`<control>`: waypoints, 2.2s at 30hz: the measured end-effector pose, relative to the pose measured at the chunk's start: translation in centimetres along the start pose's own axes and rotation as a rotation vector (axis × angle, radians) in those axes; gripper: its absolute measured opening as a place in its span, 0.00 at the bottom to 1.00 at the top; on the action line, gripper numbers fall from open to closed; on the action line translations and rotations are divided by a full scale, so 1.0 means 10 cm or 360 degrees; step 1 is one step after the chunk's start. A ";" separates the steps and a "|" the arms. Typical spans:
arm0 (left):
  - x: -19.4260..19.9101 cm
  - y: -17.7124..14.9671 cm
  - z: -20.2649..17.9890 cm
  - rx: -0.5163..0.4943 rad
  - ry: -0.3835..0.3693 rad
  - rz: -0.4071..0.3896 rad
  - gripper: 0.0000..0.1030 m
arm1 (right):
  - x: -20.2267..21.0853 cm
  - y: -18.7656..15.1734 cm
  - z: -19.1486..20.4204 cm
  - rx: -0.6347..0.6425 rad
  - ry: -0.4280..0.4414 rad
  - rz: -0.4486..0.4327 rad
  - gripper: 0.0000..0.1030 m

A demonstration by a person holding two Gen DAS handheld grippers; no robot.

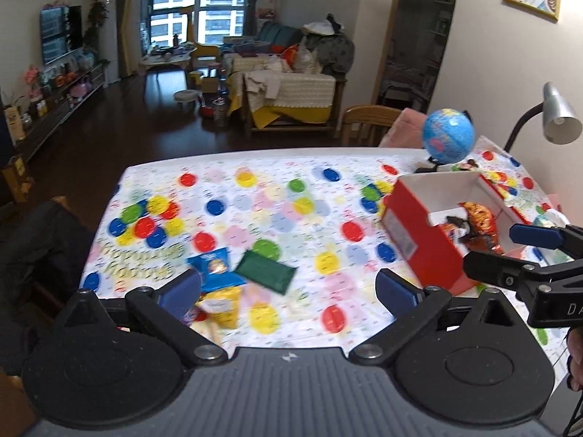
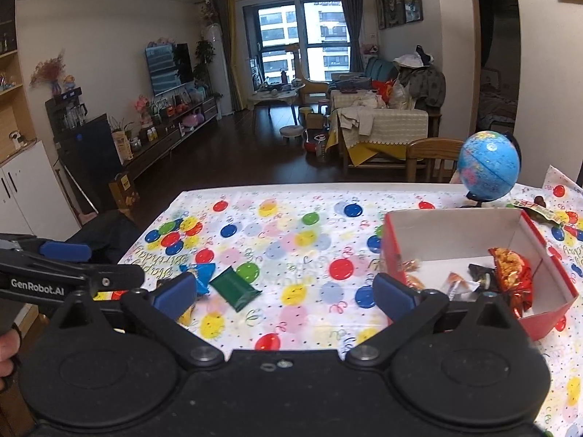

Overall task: Organize snacks
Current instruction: 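Move both grippers back over the remaining snacks, then grasp the green bar pack with the right gripper while the left grasps the yellow bag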

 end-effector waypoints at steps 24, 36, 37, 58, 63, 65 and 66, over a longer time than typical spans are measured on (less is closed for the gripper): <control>-0.78 -0.45 0.64 0.0270 0.0243 0.0269 1.00 | -1.27 -0.25 0.34 0.0373 0.0229 0.0319 0.94; -1.37 -0.57 0.73 0.0378 0.0301 0.0396 0.99 | -2.14 -0.46 0.41 0.0593 0.0395 0.0508 0.83; -1.42 -0.58 0.73 0.0375 0.0307 0.0398 0.99 | -2.19 -0.46 0.42 0.0602 0.0416 0.0519 0.83; -1.88 -0.66 0.81 0.0412 0.0308 0.0490 0.66 | -2.79 -0.65 0.64 0.0780 0.0550 0.0551 0.62; -1.88 -0.67 0.76 0.0409 0.0276 0.0497 0.46 | -2.77 -0.64 0.68 0.0735 0.0568 0.0552 0.42; -1.87 -0.67 0.74 0.0407 0.0277 0.0486 0.44 | -2.76 -0.64 0.68 0.0724 0.0547 0.0551 0.41; -1.86 -0.66 0.74 0.0407 0.0276 0.0483 0.41 | -2.75 -0.64 0.68 0.0711 0.0539 0.0551 0.41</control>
Point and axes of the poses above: each gripper's, at about its wrist camera, not at the fingertips, and x roughly against the way its jaws point, z to its left, y to its top, the point moved 5 cm from there along -x, roughly the way its jaws point, and after that the axes turned 4 degrees about -z, right-handed, at the moved point
